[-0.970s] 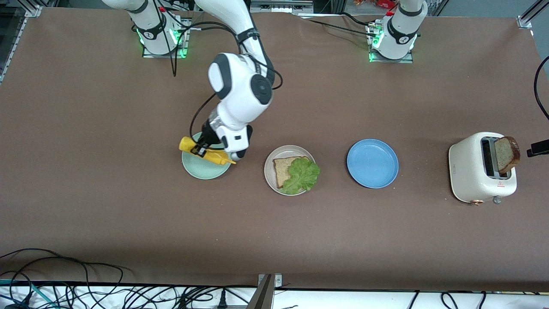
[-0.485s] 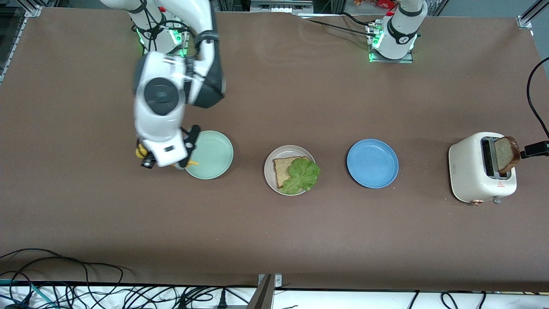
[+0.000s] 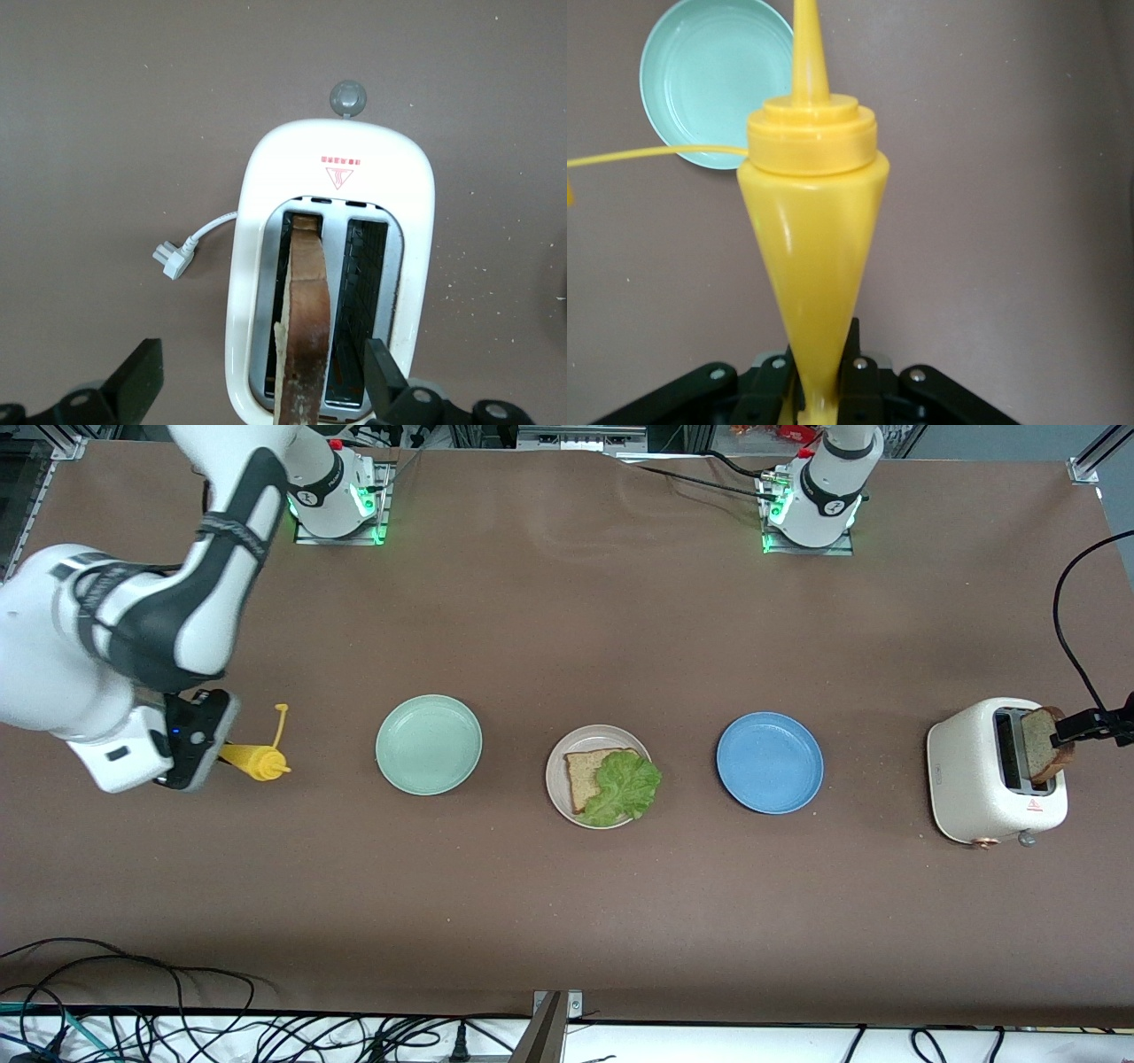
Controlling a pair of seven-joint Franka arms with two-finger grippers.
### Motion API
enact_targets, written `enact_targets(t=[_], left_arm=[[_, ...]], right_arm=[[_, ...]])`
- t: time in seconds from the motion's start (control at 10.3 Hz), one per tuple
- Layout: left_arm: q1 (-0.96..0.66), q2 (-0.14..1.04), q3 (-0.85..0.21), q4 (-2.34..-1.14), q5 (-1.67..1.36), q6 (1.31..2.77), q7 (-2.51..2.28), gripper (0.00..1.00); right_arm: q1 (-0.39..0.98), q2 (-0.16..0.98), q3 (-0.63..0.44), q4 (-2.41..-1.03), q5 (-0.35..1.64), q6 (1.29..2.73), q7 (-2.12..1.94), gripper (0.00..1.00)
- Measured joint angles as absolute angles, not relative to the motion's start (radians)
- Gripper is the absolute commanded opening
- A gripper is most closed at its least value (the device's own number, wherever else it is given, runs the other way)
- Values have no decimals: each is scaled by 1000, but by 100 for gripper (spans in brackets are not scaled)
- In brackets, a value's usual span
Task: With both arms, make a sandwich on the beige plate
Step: 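Set the mustard bottle down while the left gripper grasps the toaster bread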
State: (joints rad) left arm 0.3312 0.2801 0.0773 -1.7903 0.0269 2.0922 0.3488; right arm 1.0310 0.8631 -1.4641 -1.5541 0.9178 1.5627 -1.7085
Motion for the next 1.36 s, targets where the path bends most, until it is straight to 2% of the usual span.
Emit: enact_targets(t=[0.19,0.29,0.48,0.58,0.87,1.07,1.36], left_arm=[[331,275,77,-1820,27,2133,341,97],[332,274,77,-1838,27,2158,339,74],[337,272,77,-1865,27,2175,339,4],[338,271,77,-1873,27,2176,339,0],[342,267,78,-1879,27,2176,340,0],[342,264,77,-1880,27,2175,340,0],[342,257,75,-1878,27,2174,340,0]], right_arm=[[996,843,-1465,-1663,1046,1548,-1807,0],[982,841,-1466,-1718,1110,1531,-1857,0],[958,840,-1472,-1833,1232,1492,-1953,0],[944,840,-1474,-1905,1300,1470,-2023,0],[872,840,-1445,-2072,1416,1404,-2218,0],[779,839,-1352,-2085,1449,1378,-2302,0],[574,841,-1156,-2084,1481,1350,-2460,0]])
